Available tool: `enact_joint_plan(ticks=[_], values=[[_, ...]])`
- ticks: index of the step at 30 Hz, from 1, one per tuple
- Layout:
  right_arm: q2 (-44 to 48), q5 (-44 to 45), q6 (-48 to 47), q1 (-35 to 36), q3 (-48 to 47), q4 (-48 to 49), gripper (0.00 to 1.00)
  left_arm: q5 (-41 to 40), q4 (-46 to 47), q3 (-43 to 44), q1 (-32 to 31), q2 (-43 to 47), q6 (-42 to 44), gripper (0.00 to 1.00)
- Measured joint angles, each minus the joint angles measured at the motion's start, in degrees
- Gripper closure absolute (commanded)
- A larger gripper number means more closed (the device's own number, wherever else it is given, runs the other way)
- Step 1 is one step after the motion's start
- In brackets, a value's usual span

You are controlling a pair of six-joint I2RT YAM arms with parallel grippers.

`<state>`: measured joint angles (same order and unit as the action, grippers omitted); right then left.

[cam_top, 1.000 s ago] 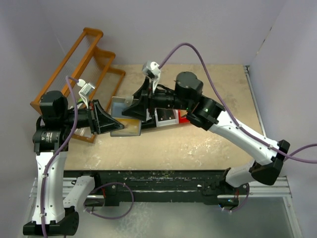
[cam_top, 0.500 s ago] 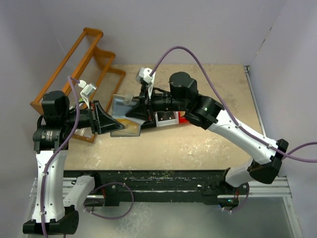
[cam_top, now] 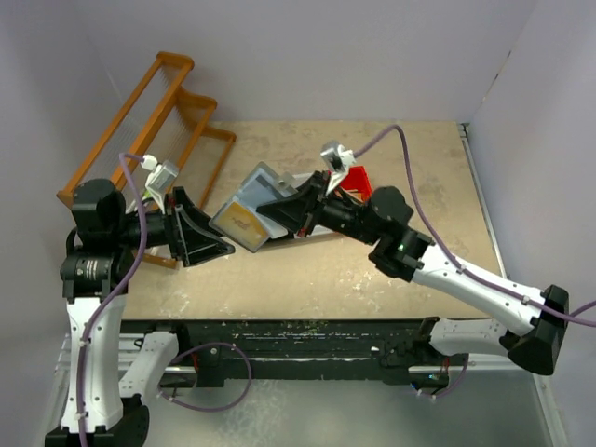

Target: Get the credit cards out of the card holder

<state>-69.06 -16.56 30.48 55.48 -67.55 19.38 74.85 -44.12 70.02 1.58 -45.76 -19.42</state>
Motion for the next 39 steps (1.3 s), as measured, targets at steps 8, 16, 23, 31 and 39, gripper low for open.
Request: enact_joint_plan(ticks=[8, 16, 23, 31, 39], values=[[-0.2, 16.5, 16.4, 6.0, 19.4, 32.4, 1.00, 0.1, 18.4, -5.8, 0.0, 6.5, -16.0, 0.31], [-5.0, 30.2, 19.3, 14.5, 23.1, 51.4, 1.00, -0.7, 24.7, -6.6, 0.0, 6.0, -22.2, 0.46], [-5.9, 38.0, 18.4, 17.4, 24.9, 60.8, 1.00, -1.8, 26.6, -8.6, 0.0, 7.4, -25.5, 0.63], [-8.3, 39.6, 18.4, 18.0, 24.9, 64.0, 0.98, -1.8, 30.3, -9.7, 0.0, 7.9, -29.9, 0.69], [-7.7, 39.7, 19.1, 18.0, 26.5, 64.6, 0.94, -1.4, 32.0, -10.0, -0.1, 7.1, -33.1, 0.69]])
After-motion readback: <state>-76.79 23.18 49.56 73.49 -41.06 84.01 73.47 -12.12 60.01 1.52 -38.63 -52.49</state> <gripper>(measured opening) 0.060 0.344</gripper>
